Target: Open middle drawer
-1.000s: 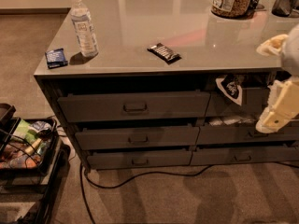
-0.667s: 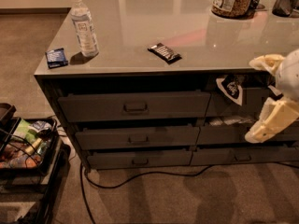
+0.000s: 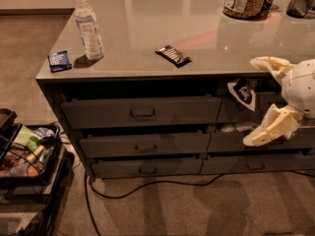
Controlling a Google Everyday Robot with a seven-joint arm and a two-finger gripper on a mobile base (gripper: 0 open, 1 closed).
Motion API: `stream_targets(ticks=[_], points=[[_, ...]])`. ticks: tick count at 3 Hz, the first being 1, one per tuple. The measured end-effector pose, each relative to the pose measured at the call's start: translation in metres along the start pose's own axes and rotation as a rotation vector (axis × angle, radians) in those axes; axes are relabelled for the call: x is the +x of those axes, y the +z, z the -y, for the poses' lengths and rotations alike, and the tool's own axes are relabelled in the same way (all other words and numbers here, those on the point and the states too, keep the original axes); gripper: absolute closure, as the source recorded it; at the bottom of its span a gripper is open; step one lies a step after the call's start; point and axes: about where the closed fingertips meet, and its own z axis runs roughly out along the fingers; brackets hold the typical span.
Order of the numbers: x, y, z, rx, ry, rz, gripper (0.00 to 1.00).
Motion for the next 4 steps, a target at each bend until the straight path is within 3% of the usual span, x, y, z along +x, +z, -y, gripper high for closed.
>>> stream_targets(ticks=[1,2,3,4], points=[[0.000,0.000,0.000,0.000,0.000,-0.001,0.00],[0.016,0.035,0.003,-0.018,0.018,-0.030,0.00],[0.049,0.115,-0.002,-0.089,0.036,-0.032,0.00],[0.075,0.161,-0.013,-0.147,0.079,-0.043,0.00]])
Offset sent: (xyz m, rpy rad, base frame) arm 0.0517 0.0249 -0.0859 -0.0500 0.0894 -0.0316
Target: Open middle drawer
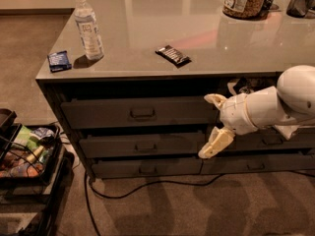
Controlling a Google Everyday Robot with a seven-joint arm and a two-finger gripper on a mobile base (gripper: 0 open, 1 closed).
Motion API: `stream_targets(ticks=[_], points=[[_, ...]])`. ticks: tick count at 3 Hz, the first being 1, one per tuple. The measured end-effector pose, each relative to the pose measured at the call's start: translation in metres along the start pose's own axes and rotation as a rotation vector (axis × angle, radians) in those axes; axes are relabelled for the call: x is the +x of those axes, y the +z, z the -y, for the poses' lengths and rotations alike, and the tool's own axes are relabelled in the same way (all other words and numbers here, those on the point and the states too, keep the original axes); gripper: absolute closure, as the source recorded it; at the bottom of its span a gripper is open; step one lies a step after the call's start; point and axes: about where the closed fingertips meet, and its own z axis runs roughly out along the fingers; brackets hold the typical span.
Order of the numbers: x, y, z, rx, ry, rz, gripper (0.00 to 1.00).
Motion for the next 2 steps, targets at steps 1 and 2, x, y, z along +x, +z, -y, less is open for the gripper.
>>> stream_targets(ticks=[1,2], points=[[0.000,0.000,0.000,-0.001,0.000,0.000,0.00],[0.010,0.017,-0.005,-0.024,0.003,0.011,0.00]])
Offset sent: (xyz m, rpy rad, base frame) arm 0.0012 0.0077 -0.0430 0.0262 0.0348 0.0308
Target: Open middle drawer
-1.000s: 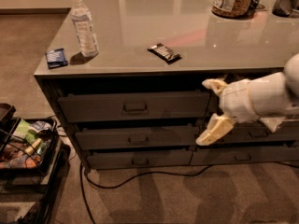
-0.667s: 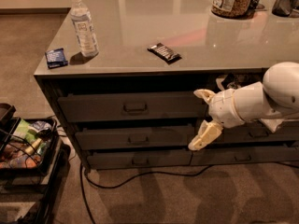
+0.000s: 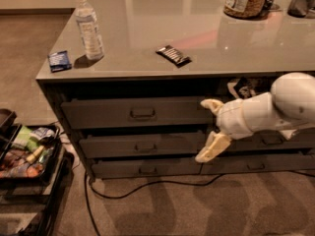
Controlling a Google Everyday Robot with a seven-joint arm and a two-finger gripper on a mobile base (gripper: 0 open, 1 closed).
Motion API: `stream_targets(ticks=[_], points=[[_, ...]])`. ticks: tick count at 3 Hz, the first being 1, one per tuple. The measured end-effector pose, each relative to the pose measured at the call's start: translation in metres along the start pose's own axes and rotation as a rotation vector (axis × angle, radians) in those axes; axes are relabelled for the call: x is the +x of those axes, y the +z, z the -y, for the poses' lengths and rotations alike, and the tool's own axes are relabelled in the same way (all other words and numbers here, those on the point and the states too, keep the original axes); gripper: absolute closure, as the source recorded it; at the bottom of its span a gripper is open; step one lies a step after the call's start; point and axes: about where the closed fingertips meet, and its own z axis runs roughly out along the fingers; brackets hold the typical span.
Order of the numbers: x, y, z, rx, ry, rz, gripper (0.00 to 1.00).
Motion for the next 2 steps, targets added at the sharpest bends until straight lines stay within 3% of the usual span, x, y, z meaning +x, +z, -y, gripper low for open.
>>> stream_targets(ticks=[2], points=[[0.026,0.050,-0.018,-0.045,-0.016,0.067,0.00]])
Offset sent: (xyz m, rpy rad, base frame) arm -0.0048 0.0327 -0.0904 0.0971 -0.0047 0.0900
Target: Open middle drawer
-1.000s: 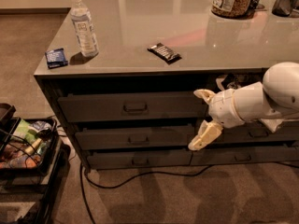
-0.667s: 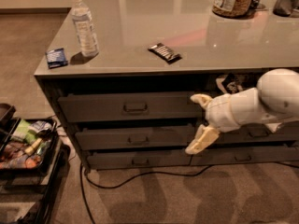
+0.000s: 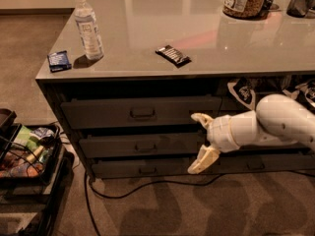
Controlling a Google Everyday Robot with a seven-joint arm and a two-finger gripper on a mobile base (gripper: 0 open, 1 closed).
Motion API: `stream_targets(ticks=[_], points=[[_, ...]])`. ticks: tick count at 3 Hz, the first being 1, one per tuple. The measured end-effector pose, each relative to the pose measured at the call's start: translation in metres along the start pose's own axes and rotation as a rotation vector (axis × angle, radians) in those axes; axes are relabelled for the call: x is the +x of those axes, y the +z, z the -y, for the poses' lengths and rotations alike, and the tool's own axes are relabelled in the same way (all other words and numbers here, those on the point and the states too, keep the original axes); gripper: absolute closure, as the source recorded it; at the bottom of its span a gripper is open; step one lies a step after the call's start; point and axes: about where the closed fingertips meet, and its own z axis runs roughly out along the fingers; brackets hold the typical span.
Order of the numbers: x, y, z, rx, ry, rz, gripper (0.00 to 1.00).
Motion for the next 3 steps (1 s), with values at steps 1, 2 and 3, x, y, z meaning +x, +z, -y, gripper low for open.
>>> stream_targets(ticks=[1,2,3], points=[[0.013,0.030,-0.011,0.003,-0.009,0.030,0.00],[0.037,0.065,-0.026,0.011,0.011,0.037,0.00],[0.063,0.099,-0.044,-0.011,0.035,0.050,0.00]])
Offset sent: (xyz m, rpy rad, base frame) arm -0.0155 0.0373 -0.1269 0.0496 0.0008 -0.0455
